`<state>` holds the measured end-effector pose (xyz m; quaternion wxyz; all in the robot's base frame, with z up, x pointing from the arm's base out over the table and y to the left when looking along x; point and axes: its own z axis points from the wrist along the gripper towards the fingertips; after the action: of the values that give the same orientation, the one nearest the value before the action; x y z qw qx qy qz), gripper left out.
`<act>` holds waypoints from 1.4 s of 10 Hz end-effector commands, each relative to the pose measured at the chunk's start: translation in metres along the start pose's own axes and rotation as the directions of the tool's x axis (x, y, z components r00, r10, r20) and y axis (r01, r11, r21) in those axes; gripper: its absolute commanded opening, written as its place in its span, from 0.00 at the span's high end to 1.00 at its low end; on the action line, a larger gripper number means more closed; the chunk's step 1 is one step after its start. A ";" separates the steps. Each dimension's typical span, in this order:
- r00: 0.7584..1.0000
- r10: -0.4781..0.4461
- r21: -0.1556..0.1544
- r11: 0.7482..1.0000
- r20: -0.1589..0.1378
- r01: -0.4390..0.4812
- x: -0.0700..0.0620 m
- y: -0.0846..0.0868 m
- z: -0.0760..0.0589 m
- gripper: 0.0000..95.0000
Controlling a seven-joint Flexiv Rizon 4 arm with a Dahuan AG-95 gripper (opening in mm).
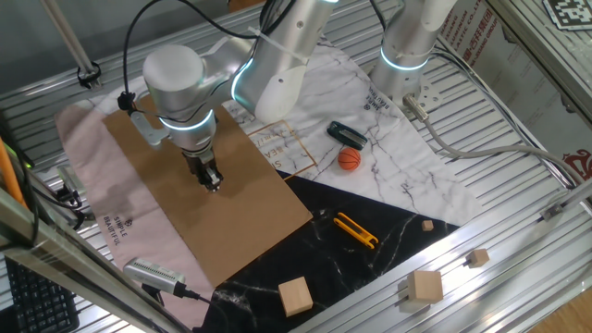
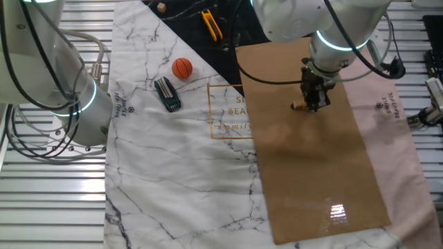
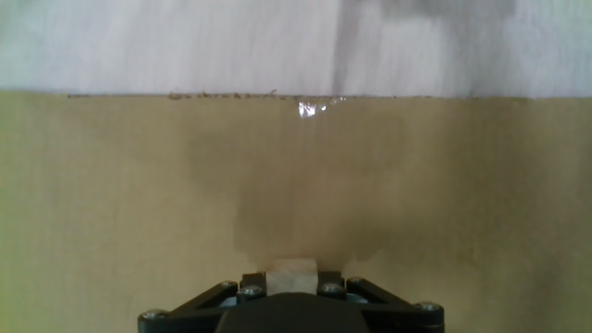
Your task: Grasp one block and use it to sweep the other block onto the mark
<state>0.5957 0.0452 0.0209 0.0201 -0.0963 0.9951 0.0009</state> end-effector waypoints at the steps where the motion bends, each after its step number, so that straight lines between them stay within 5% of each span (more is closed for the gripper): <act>1: 1.000 0.001 -0.001 1.000 0.000 -0.001 0.000 0.000 0.000 1.00; 14: 1.000 0.002 -0.003 1.000 0.002 -0.002 0.005 0.001 0.000 1.00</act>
<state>0.5909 0.0450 0.0201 0.0206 -0.0951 0.9952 0.0030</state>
